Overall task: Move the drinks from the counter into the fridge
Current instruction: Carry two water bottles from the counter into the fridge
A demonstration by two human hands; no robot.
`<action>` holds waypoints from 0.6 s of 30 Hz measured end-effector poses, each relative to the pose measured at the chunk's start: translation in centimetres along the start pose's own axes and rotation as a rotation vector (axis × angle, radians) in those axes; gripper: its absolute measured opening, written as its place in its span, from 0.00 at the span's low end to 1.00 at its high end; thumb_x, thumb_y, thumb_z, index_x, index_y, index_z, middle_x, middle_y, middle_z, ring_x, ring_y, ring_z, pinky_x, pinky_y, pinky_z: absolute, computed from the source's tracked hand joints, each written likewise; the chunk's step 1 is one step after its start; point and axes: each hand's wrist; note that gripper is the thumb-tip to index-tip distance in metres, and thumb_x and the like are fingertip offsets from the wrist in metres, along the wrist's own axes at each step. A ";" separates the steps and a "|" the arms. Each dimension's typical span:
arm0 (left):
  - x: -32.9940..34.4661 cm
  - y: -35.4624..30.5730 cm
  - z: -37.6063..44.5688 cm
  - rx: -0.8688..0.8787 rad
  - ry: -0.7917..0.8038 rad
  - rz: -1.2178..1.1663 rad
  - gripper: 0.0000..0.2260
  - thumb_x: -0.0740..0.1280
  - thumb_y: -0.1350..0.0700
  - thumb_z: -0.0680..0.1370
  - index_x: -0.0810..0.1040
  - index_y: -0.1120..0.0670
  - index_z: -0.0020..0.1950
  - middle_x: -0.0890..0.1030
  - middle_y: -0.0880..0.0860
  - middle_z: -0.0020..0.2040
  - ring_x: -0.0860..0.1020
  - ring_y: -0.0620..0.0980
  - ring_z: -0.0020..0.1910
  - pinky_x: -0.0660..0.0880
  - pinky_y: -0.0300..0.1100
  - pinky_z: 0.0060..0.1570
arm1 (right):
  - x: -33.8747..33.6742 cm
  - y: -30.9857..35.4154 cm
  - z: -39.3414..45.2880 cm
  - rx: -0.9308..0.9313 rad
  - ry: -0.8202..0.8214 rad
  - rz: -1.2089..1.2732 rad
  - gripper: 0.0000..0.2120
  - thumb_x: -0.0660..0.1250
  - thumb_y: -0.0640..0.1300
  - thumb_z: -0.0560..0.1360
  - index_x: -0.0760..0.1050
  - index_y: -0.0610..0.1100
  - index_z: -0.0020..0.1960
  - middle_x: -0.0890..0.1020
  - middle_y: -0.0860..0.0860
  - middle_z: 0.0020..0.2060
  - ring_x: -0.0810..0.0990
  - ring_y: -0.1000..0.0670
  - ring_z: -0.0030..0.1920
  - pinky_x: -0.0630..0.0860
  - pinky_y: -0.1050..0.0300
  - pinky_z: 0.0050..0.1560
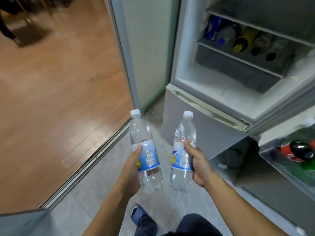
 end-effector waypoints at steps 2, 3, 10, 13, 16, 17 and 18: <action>0.1 -2.8 2.2 -0.013 0.074 0.036 0.32 0.66 0.39 0.70 0.75 0.57 0.68 0.83 0.59 0.53 0.83 0.57 0.47 0.79 0.49 0.44 | 1.2 1.4 0.6 -0.044 -0.034 0.040 0.27 0.74 0.56 0.65 0.78 0.46 0.61 0.87 0.44 0.48 0.87 0.45 0.46 0.82 0.53 0.41; 0.4 -3.9 3.3 -0.017 0.111 0.052 0.33 0.66 0.39 0.70 0.74 0.58 0.69 0.82 0.60 0.53 0.82 0.57 0.46 0.78 0.49 0.44 | 1.6 2.1 1.0 -0.069 -0.055 0.053 0.27 0.73 0.55 0.66 0.78 0.45 0.61 0.87 0.45 0.47 0.87 0.45 0.46 0.82 0.53 0.41; 6.5 -9.9 10.4 0.070 0.318 0.252 0.28 0.68 0.43 0.69 0.76 0.52 0.67 0.84 0.55 0.55 0.84 0.52 0.48 0.81 0.48 0.42 | 1.6 8.0 3.5 -0.257 -0.228 0.068 0.31 0.76 0.56 0.60 0.77 0.49 0.61 0.87 0.48 0.51 0.86 0.46 0.51 0.83 0.47 0.53; 10.3 -12.3 12.6 0.146 0.385 0.277 0.21 0.70 0.48 0.69 0.78 0.48 0.62 0.84 0.53 0.56 0.84 0.49 0.52 0.81 0.45 0.47 | 0.4 11.6 4.7 -0.373 -0.302 0.092 0.31 0.77 0.56 0.57 0.76 0.50 0.59 0.87 0.50 0.49 0.87 0.48 0.48 0.84 0.50 0.46; 14.3 -15.1 14.7 0.198 0.462 0.325 0.22 0.73 0.48 0.68 0.78 0.46 0.63 0.83 0.53 0.59 0.82 0.51 0.56 0.76 0.49 0.58 | -1.2 15.8 6.4 -0.516 -0.405 0.118 0.28 0.79 0.53 0.59 0.77 0.50 0.57 0.87 0.50 0.48 0.86 0.49 0.48 0.82 0.57 0.42; 15.6 -16.0 15.3 0.219 0.478 0.333 0.23 0.75 0.48 0.67 0.79 0.45 0.62 0.83 0.52 0.59 0.82 0.51 0.55 0.76 0.48 0.56 | -1.7 17.1 6.9 -0.550 -0.439 0.115 0.25 0.79 0.51 0.61 0.77 0.52 0.56 0.87 0.51 0.48 0.86 0.49 0.48 0.82 0.57 0.42; 16.8 -16.7 15.9 0.240 0.492 0.342 0.23 0.77 0.48 0.67 0.79 0.44 0.61 0.83 0.53 0.58 0.82 0.51 0.55 0.77 0.47 0.54 | -2.1 18.2 7.4 -0.582 -0.467 0.109 0.22 0.79 0.49 0.64 0.77 0.53 0.56 0.87 0.52 0.49 0.86 0.50 0.49 0.82 0.56 0.43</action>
Point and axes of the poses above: each hand's wrist, its own z-axis towards the middle knuckle, its own x-axis out of the palm, y = z × x
